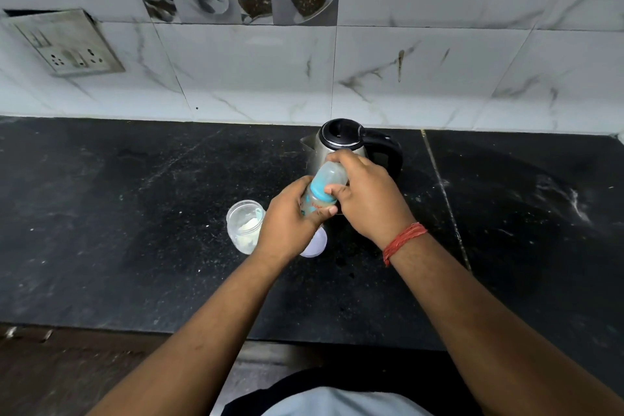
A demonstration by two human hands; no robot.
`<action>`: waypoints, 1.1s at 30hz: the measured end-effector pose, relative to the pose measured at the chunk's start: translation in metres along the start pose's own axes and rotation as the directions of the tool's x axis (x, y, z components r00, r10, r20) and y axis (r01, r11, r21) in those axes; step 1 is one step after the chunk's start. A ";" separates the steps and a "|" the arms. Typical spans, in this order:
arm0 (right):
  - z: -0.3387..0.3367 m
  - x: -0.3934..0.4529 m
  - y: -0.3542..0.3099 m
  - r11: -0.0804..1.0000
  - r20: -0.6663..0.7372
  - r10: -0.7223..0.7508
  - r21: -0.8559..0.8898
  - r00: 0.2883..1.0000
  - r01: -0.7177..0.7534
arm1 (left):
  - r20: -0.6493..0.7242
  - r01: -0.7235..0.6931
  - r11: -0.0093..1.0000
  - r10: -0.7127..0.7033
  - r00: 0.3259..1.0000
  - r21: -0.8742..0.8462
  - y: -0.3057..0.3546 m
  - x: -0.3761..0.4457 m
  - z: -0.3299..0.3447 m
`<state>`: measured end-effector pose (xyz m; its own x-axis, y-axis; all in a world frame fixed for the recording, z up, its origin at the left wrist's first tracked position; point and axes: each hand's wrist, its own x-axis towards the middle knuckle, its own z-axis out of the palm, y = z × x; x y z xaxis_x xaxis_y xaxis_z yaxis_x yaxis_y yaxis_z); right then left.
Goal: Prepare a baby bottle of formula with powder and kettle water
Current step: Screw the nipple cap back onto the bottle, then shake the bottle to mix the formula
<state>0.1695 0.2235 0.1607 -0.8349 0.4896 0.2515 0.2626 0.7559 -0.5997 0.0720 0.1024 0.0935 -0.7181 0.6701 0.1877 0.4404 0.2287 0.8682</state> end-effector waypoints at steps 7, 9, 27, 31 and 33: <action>-0.010 0.006 0.012 0.969 0.161 -0.009 0.247 0.987 -0.032 | 0.089 0.109 0.981 -0.095 0.992 -0.163 0.017 0.010 -0.006; -0.017 0.005 0.018 0.966 0.218 -0.022 0.255 0.976 -0.035 | 0.123 0.131 0.976 -0.110 0.986 -0.175 0.017 0.014 -0.011; 0.001 -0.017 0.030 0.960 -0.012 -0.002 0.280 1.000 0.005 | 0.324 0.154 0.968 -0.084 0.942 -0.196 0.047 0.005 -0.009; -0.002 -0.017 0.037 0.945 -0.053 -0.014 0.325 0.999 0.030 | 0.403 0.191 0.944 -0.069 0.912 -0.270 0.046 0.005 -0.009; -0.007 -0.016 0.039 0.935 -0.064 -0.021 0.353 0.998 0.042 | 0.459 0.257 0.904 -0.078 0.885 -0.342 0.042 0.006 -0.008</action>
<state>0.1962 0.2479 0.1389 -0.8072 0.5008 0.3123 0.0394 0.5737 -0.8181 0.0817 0.1106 0.1351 -0.4223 0.8995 -0.1121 0.0292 0.1371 0.9901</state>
